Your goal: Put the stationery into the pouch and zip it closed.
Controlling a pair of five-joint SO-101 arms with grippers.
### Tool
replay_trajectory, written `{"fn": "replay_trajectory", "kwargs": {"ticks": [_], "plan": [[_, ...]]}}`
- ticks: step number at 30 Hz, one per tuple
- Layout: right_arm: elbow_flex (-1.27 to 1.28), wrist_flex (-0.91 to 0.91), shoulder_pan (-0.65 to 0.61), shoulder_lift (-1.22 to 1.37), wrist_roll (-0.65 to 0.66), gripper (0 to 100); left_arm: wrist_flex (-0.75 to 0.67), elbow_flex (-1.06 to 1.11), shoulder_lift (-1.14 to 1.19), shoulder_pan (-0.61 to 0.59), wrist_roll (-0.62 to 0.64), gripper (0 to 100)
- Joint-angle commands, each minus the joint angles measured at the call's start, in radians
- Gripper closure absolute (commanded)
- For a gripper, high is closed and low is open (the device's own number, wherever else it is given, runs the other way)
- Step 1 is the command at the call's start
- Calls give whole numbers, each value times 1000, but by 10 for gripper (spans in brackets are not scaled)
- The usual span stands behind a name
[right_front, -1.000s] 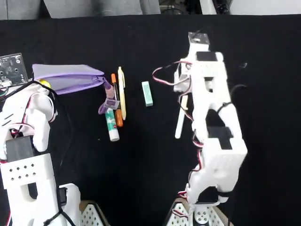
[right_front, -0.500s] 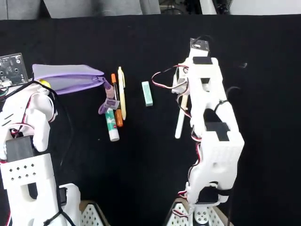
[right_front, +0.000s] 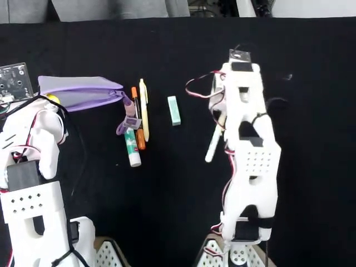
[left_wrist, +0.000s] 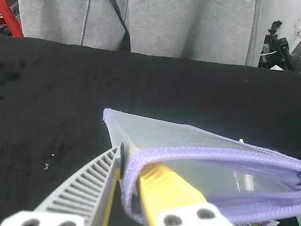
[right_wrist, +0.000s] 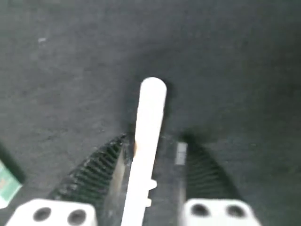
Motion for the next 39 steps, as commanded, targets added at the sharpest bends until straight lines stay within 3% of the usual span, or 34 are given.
{"fn": "replay_trajectory", "kwargs": {"ticks": [1, 12, 25, 32, 39], "plan": [[-104, 41, -15, 36, 52, 981, -37, -16, -20, 7, -8, 971], [-449, 347, -28, -87, 58, 988, -37, -16, -20, 7, -6, 971], [-291, 338, -137, -590, 60, 988, -37, -16, -20, 7, -5, 971], [-28, 198, -219, -932, 64, 988, -37, -15, -20, 8, -5, 971], [446, -195, -311, -1251, 66, 988, -37, -15, -20, 8, -3, 971]]}}
